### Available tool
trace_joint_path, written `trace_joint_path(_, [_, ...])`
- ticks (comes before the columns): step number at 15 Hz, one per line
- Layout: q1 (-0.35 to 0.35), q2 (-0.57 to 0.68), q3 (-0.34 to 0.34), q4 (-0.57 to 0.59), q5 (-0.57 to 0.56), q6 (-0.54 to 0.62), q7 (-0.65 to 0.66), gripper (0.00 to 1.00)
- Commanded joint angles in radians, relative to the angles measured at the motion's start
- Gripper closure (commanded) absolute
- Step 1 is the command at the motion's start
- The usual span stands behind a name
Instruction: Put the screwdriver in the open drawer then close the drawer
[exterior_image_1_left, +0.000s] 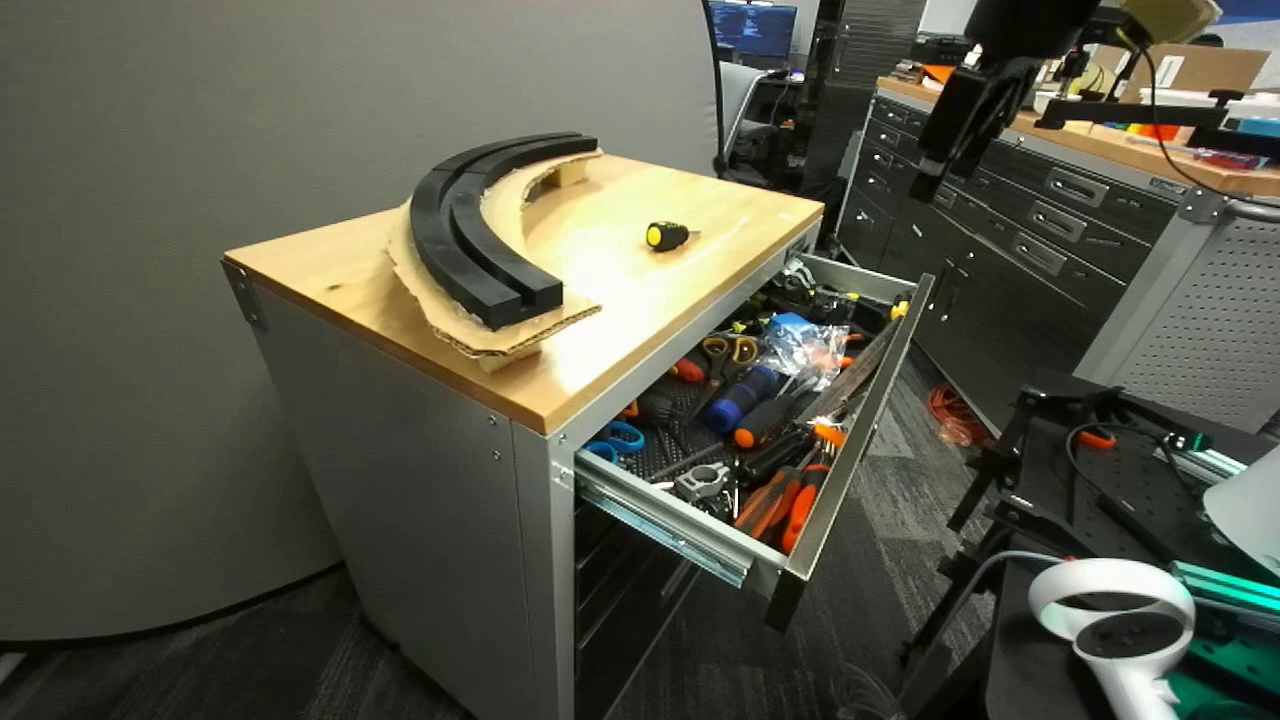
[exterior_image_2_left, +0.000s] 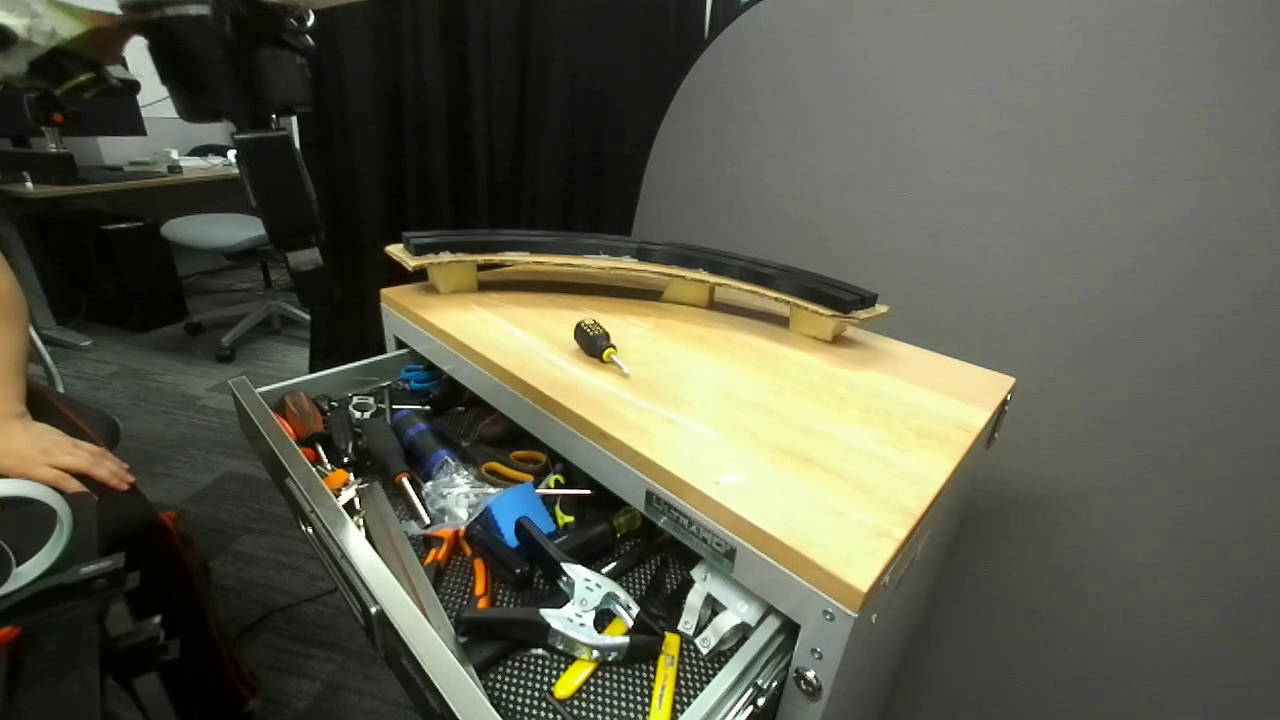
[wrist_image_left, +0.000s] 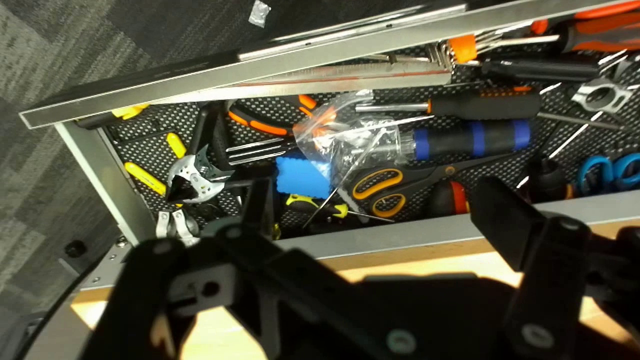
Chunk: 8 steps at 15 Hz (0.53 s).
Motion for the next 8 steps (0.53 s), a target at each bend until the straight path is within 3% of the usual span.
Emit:
trace_joint_path(1, [-0.134, 0.206, 0.167, 0.132, -0.068, 0.096, 0.269, 0.00])
trace_joint_path(5, [-0.403, 0.356, 0.446, 0.316, -0.224, 0.058, 0.586, 0.00])
trace_joint_path(8, [-0.534, 0.485, 0.571, 0.479, -0.366, -0.047, 0.826, 0.00])
